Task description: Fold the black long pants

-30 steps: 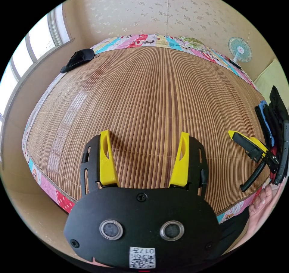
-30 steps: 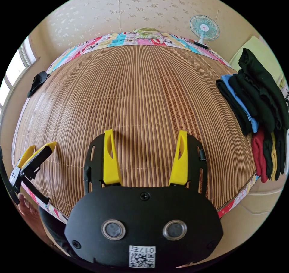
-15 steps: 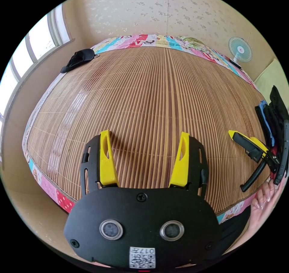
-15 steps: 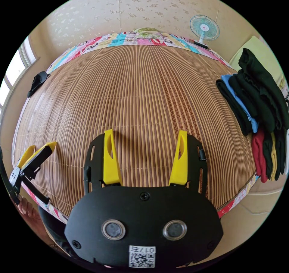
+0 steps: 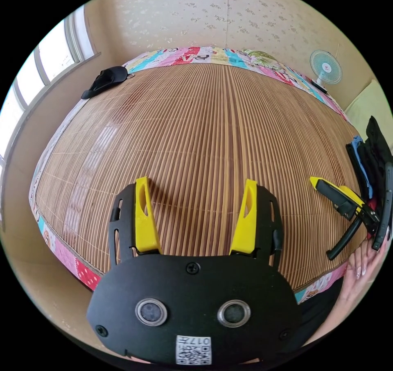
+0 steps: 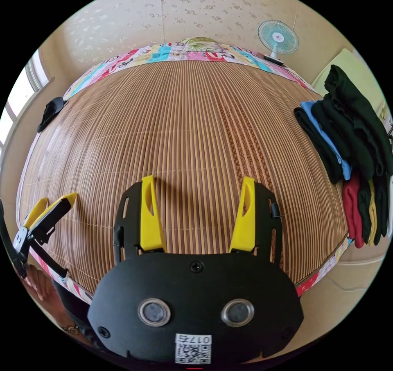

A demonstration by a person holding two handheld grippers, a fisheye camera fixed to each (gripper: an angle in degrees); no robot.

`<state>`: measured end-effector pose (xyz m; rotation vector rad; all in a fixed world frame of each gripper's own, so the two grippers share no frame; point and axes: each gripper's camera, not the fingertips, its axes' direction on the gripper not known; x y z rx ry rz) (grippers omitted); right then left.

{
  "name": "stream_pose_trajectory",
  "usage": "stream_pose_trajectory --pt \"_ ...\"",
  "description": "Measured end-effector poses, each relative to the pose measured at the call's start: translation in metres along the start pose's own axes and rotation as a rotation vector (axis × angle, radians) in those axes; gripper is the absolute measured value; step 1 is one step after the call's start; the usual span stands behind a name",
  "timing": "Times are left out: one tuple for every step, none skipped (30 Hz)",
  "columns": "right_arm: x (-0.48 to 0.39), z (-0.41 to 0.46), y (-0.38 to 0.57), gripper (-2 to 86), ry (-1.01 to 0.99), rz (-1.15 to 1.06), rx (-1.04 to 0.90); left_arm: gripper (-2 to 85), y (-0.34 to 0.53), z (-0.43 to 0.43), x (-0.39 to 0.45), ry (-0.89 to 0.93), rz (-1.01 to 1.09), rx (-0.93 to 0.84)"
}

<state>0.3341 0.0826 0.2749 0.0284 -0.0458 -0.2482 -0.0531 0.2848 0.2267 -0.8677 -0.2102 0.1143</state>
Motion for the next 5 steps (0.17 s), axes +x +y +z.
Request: stream_pose_trajectory --pt "-0.001 -0.001 0.0 27.2 0.001 0.0 0.0 29.7 0.0 -0.002 0.002 0.001 0.0 -0.002" --pt "-0.004 -0.004 0.0 27.2 0.003 -0.001 -0.004 29.7 0.0 -0.006 0.005 0.002 0.0 -0.004" --pt "-0.007 -0.007 0.0 27.3 0.005 -0.002 -0.011 29.8 0.001 -0.011 0.008 0.003 -0.001 -0.005" --pt "-0.008 -0.008 0.0 27.3 0.005 -0.001 -0.014 29.8 0.001 -0.013 0.01 0.003 -0.001 -0.005" --pt "-0.012 -0.012 0.0 27.4 0.009 -0.002 -0.014 29.8 0.001 -0.018 0.014 0.002 -0.001 -0.004"
